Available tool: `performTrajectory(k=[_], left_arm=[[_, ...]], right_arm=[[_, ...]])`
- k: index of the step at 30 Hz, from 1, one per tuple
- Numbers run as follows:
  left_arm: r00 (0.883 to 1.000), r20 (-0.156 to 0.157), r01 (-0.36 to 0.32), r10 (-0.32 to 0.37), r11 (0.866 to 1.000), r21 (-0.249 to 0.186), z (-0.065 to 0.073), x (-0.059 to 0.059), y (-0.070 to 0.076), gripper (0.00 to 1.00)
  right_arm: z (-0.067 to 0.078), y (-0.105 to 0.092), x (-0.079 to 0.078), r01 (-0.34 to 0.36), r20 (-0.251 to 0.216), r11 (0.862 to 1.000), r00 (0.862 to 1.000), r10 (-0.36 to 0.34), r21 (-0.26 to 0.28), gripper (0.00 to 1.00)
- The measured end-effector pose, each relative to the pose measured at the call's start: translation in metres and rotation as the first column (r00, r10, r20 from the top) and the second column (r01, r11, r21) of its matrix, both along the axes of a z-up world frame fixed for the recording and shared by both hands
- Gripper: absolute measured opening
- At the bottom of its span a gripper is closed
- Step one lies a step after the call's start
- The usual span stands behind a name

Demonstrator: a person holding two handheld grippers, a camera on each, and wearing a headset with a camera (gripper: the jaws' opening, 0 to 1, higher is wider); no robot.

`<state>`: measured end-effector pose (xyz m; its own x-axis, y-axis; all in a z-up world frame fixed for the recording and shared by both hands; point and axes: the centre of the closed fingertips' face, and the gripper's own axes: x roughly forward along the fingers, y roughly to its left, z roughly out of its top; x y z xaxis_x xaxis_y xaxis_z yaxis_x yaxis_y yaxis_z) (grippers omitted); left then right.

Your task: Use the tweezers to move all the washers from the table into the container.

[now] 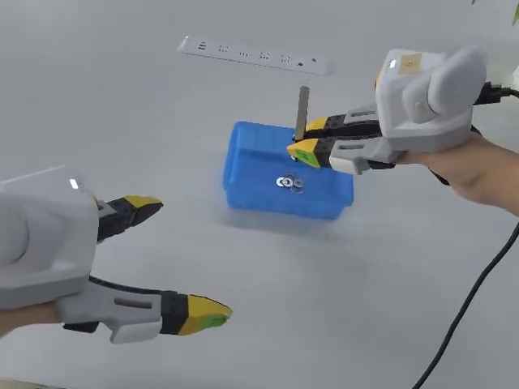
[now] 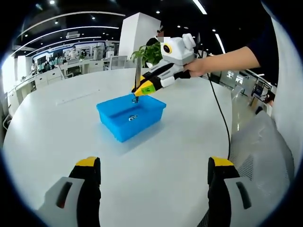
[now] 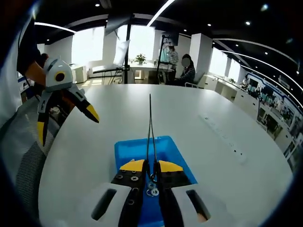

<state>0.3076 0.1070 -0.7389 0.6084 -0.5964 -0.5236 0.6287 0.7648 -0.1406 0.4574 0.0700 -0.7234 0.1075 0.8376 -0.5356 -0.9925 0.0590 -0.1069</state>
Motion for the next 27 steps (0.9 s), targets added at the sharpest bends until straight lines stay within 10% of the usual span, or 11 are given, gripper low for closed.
performTrajectory(k=[10,27], left_arm=[[1.0,-0.013,0.007,-0.006,0.999,0.043,-0.005,-0.002,0.003,0.99],[1.0,-0.021,0.002,-0.001,0.999,0.039,-0.001,0.002,0.004,0.98]], right_arm=[[-0.033,0.003,0.007,-0.013,-0.012,0.999,1.0,0.013,-0.048,0.1],[-0.034,0.0,0.003,0.005,-0.05,1.0,0.999,-0.005,-0.018,0.1]])
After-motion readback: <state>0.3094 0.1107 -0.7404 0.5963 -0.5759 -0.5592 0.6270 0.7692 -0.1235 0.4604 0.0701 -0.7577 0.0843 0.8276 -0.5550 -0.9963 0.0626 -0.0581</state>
